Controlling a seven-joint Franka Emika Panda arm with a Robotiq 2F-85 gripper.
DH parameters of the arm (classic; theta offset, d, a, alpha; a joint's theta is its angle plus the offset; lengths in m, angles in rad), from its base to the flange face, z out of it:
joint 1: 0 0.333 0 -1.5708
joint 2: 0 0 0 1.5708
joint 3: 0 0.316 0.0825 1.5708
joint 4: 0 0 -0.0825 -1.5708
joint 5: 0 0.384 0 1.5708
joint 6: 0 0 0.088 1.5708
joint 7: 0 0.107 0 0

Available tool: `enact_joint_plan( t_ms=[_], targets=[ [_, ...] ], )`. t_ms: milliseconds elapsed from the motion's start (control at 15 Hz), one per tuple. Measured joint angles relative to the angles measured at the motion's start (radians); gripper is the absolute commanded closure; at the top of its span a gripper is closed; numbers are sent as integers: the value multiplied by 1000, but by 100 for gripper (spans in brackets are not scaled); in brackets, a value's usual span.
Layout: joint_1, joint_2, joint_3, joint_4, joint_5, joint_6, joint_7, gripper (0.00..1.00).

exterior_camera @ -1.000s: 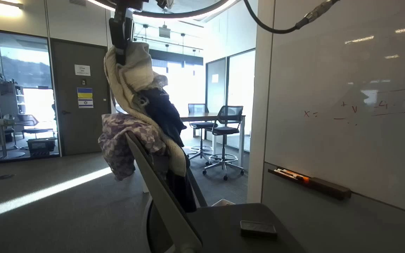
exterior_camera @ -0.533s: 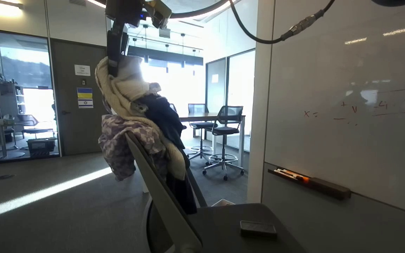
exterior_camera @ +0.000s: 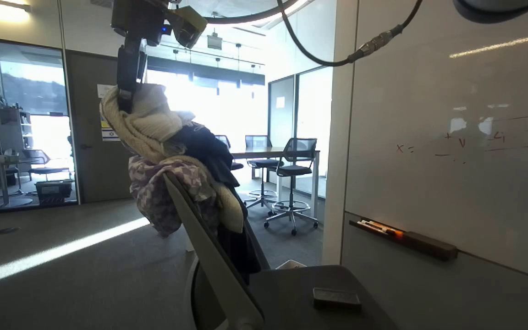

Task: Put the clothes on the backrest of the chair

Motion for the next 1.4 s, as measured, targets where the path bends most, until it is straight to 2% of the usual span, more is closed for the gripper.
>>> enact_joint_plan(
  t_ms=[600, 1067, 1133, 1200, 1267, 1400],
  targets=[
    [40, 115, -5, 115, 0, -101, -22, 95],
    [41, 175, -5, 128, -11, -141, -22, 95],
    [41, 181, -5, 129, -12, -147, -22, 90],
    [41, 185, -5, 129, -13, -153, -23, 64],
    [42, 186, -5, 130, -14, -158, -23, 63],
    [44, 186, -4, 137, -16, -175, -23, 50]
  ],
)
